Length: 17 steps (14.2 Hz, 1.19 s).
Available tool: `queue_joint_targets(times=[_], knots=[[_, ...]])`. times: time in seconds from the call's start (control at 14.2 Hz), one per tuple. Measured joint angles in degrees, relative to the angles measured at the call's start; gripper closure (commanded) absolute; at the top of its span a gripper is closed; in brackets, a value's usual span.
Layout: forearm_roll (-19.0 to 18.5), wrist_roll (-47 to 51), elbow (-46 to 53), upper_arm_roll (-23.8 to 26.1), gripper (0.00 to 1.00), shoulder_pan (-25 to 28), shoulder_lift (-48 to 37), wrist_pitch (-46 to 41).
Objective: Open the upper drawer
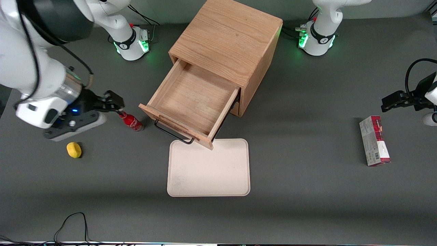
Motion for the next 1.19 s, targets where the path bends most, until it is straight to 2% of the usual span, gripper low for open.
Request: queue_joint_targets(times=[0.21, 0.35, 0.56, 0.7, 0.84, 1.19], knots=[[-0.06, 1.17, -1.14, -3.44, 0.0, -1.23, -1.58, -0.68], [-0.08, 2.07, -4.39, -2.96, 0.0, -5.52, -3.5, 1.09], [-0.08, 2.09, -12.12, 2.52, 0.0, -15.68, -8.31, 5.06], [-0.08, 2.09, -15.16, 5.51, 0.0, -20.42, -10.66, 5.78], [-0.33, 2.09, -17.47, 6.6, 0.0, -22.44, -12.34, 7.34], [-2.02, 2.2, -23.09, 7.21, 0.0, -22.63, -15.4, 11.19]])
